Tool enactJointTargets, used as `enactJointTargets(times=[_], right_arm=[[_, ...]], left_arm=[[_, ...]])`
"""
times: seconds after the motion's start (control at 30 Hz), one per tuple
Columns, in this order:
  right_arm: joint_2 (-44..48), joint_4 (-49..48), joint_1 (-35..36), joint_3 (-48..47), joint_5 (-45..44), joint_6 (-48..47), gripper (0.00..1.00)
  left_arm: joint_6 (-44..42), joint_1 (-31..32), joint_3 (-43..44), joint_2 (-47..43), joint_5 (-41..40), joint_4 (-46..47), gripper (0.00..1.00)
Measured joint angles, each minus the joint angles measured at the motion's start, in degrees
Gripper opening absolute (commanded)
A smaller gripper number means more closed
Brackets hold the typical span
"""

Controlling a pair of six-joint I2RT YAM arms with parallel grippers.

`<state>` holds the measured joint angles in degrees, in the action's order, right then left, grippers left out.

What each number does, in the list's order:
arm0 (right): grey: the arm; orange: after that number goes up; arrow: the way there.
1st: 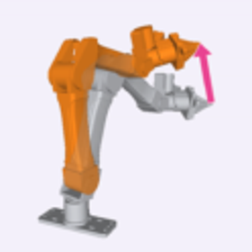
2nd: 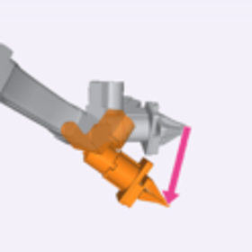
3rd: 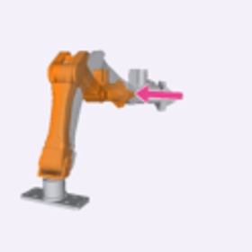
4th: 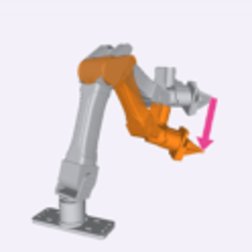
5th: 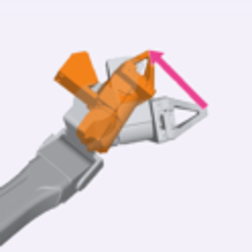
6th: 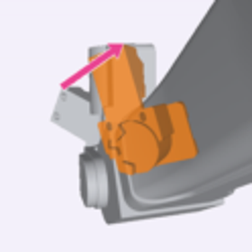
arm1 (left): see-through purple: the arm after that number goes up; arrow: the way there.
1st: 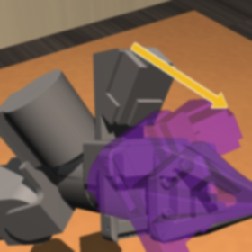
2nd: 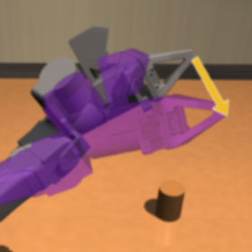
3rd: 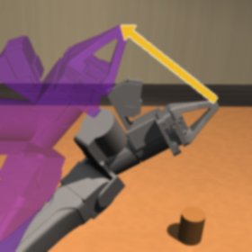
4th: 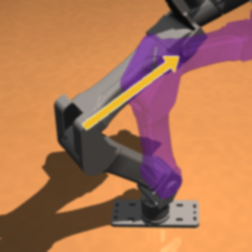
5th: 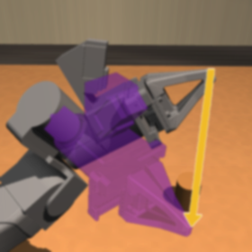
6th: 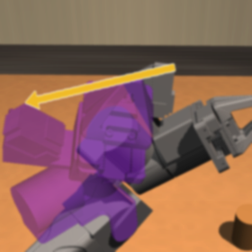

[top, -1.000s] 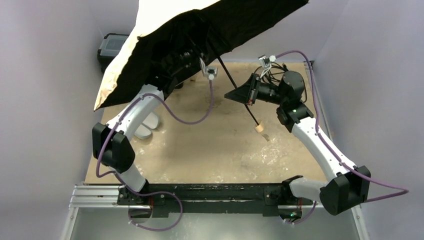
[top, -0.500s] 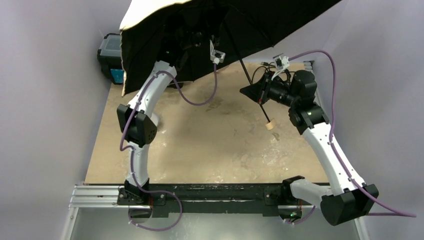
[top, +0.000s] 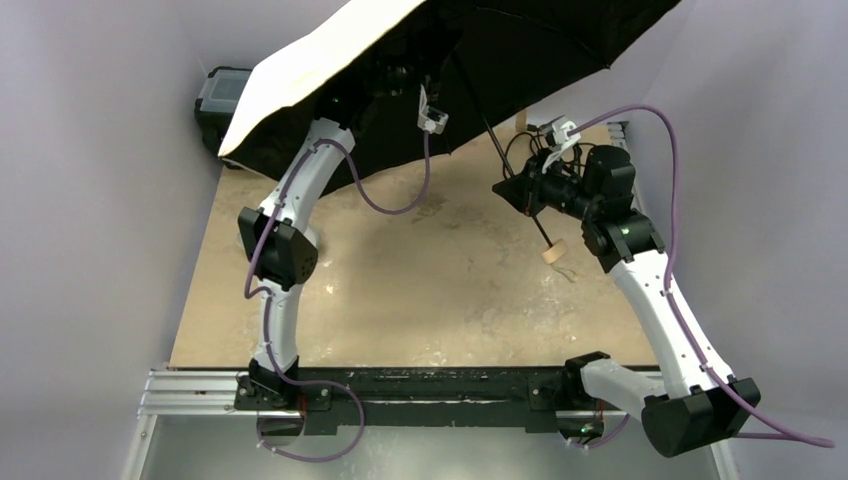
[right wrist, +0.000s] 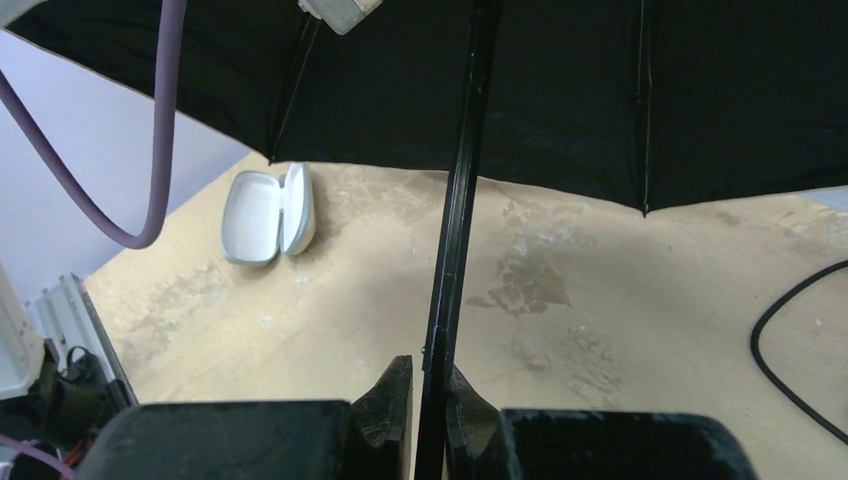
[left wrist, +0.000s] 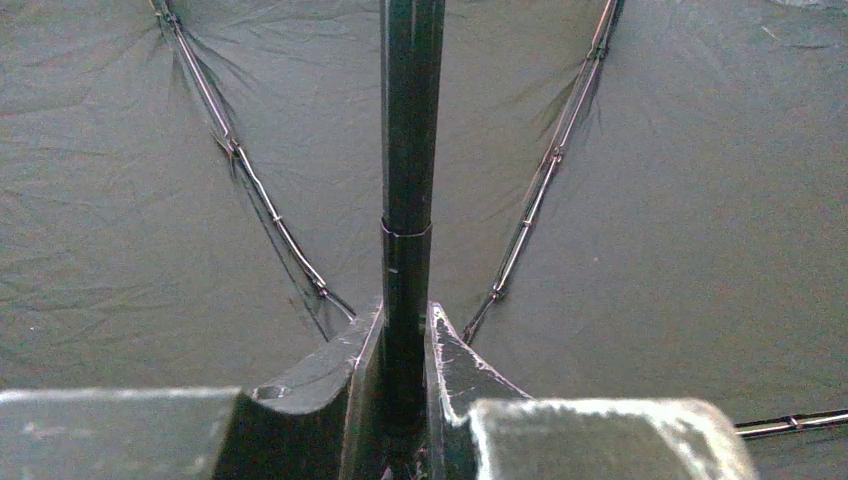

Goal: Open the umbrella

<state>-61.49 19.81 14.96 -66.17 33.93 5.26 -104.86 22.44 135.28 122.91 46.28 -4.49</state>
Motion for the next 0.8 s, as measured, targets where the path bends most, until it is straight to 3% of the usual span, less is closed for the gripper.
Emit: enactJointTargets(times=[0.3, 0.53, 0.7, 0.8], right_arm=[[-1.09, 2.49, -0.31, -1.05, -0.04, -5.55, 0.0], [-2.73, 1.22, -0.42, -1.44, 0.07, -6.27, 0.0], [-2.78, 1.18, -0.39, -1.4, 1.73, -5.7, 0.0], [-2.78, 0.24, -0.22, -1.09, 3.93, -2.82, 0.0]], left_arm=[[-1.36, -0.07, 1.42, 1.84, -1.27, -1.33, 0.14], [-1.27, -0.07, 2.19, 3.21, -9.01, -1.31, 0.13], [-0.81, -0.2, -3.58, 0.72, -13.79, 2.1, 0.27], [-0.81, -0.9, -14.75, -4.74, -15.98, 8.26, 0.4]])
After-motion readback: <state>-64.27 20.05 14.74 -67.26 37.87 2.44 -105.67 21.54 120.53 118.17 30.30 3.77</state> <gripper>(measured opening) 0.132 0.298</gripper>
